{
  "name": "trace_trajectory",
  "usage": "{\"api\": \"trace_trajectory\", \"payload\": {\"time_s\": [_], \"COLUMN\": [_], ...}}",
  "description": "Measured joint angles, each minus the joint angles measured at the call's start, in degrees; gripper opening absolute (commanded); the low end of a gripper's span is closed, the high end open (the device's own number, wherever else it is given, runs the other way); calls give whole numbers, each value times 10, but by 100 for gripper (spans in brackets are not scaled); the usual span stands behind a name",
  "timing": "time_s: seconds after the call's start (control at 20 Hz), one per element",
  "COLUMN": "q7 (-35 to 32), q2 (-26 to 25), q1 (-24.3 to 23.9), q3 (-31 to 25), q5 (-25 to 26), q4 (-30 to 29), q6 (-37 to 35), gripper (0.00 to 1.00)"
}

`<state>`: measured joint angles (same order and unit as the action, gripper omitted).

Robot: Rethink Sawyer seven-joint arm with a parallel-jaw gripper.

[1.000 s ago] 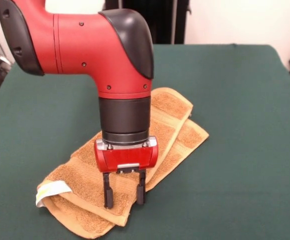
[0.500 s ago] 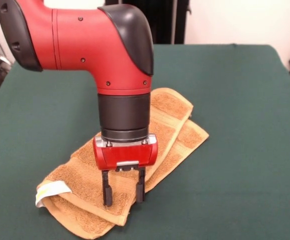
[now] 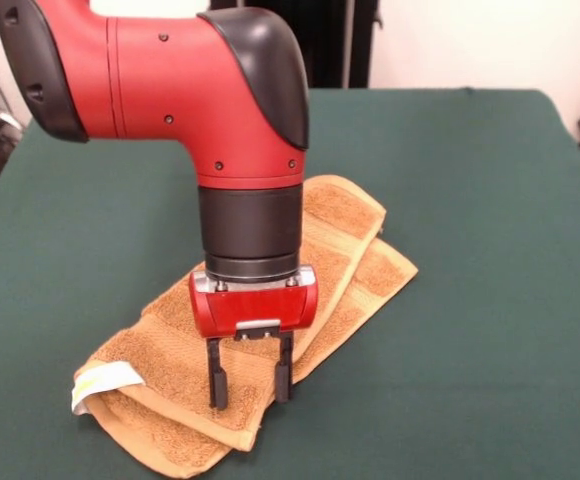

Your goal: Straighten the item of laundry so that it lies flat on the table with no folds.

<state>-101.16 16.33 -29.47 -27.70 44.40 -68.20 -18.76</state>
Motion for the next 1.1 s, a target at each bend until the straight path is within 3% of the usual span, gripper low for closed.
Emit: {"api": "trace_trajectory", "payload": {"time_s": [1.1], "q7": [0], "q2": [1], "q1": [0], "q3": [0], "q5": [0], "q4": [-6], "q6": [0], "gripper": [100]}}
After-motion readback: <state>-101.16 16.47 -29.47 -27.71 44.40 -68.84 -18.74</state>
